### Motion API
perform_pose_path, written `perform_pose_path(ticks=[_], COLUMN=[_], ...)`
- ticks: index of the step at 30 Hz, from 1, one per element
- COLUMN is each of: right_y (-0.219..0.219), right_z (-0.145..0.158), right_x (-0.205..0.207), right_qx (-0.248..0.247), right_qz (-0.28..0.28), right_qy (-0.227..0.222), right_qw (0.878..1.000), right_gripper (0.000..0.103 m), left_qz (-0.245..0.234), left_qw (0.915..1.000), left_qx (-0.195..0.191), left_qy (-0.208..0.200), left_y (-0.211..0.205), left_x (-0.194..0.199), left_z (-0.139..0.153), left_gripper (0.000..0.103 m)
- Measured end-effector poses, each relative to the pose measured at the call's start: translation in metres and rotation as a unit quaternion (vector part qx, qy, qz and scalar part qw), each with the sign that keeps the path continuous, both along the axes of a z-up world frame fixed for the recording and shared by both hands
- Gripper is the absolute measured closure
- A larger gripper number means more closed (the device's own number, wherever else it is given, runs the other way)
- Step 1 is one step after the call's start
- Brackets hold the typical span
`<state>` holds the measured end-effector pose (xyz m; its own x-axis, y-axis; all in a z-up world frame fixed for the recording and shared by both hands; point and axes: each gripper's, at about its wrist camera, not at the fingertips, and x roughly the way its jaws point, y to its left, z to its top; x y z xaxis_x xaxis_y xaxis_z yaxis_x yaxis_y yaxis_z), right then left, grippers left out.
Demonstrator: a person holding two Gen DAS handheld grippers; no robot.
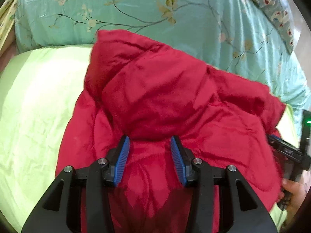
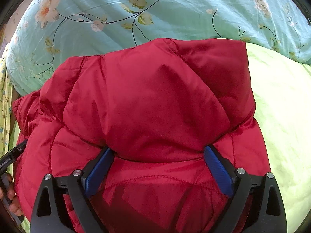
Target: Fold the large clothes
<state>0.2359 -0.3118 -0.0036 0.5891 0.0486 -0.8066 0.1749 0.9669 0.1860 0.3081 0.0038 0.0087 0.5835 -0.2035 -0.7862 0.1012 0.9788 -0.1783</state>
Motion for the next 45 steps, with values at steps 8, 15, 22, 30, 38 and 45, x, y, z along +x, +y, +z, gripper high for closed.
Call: perform_pose_path(ticks=[8,15,22,30,38,45], right_y=[0.005,0.005,-0.017,-0.058,-0.072,-0.078], right_z=[0.011,0.033,0.052,0.039,0.022,0.009], right_x=[-0.007,-0.043,-0.091,-0.127,-0.136,-0.132], right_qx=[-0.019,-0.002,0.018,0.046,0.082,0.133], right_qz=[-0.003,-0.002,-0.008,-0.044,-0.052,-0.048], right_qy=[-0.002,-0.028,-0.045,-0.014,0.000,0.002], right_qw=[1.000,1.000,0.999,0.998,0.995,0.990], right_gripper=[0.007,0.007,0.007,0.007,0.007,0.007], left_qz=[-0.009,-0.019,-0.026,-0.013,0.013,0.001], left_qw=[0.9991,0.9990,0.9987,0.9981,0.9972,0.9915], left_qx=[-0.038,-0.038,-0.041,-0.053,-0.074,-0.128], left_qy=[-0.012,-0.010,-0.011,-0.026,-0.003,0.023], left_y=[0.029,0.038,0.043,0.067,0.101,0.117], left_x=[-0.050,-0.056,-0.057,-0.076,-0.072,-0.063], left_z=[0.015,0.011,0.010,0.016,0.005,-0.010], left_gripper=[0.057,0.057,0.056,0.050,0.031,0.030])
